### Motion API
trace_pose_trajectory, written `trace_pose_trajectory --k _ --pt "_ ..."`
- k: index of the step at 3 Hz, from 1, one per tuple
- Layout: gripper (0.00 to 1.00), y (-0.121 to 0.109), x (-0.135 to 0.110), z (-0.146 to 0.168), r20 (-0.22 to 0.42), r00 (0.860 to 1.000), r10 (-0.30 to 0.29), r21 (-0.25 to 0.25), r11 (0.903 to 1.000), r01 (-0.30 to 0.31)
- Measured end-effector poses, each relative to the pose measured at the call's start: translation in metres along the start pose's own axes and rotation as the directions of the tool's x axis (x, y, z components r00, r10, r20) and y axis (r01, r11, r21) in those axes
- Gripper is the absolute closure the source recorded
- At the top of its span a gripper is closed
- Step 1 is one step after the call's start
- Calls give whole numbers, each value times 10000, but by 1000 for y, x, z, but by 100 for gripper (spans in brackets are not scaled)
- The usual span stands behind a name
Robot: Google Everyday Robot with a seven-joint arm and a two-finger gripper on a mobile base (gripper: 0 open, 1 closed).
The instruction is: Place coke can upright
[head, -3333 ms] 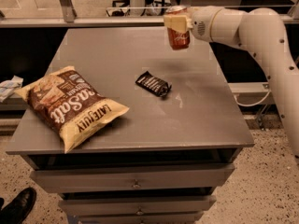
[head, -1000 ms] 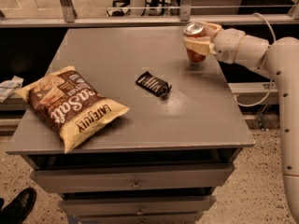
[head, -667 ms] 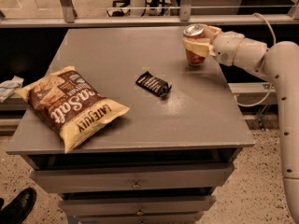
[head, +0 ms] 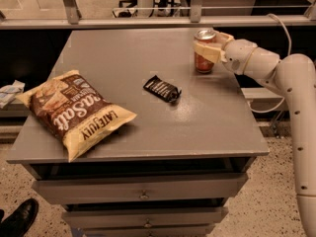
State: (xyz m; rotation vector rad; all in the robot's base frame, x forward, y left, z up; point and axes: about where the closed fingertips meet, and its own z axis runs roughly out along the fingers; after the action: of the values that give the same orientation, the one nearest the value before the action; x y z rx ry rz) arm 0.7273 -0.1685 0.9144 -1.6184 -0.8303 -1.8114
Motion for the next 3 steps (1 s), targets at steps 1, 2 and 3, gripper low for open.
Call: trace_pose_trajectory --k 1,2,3 --pt "46 1 -2 -6 -327 9986 422 -142 9990 -427" --pt "16 2 -4 -14 -487 9971 584 -266 9979 -598" --pt "0 4 -5 -21 -532 9964 663 -421 9968 -685"
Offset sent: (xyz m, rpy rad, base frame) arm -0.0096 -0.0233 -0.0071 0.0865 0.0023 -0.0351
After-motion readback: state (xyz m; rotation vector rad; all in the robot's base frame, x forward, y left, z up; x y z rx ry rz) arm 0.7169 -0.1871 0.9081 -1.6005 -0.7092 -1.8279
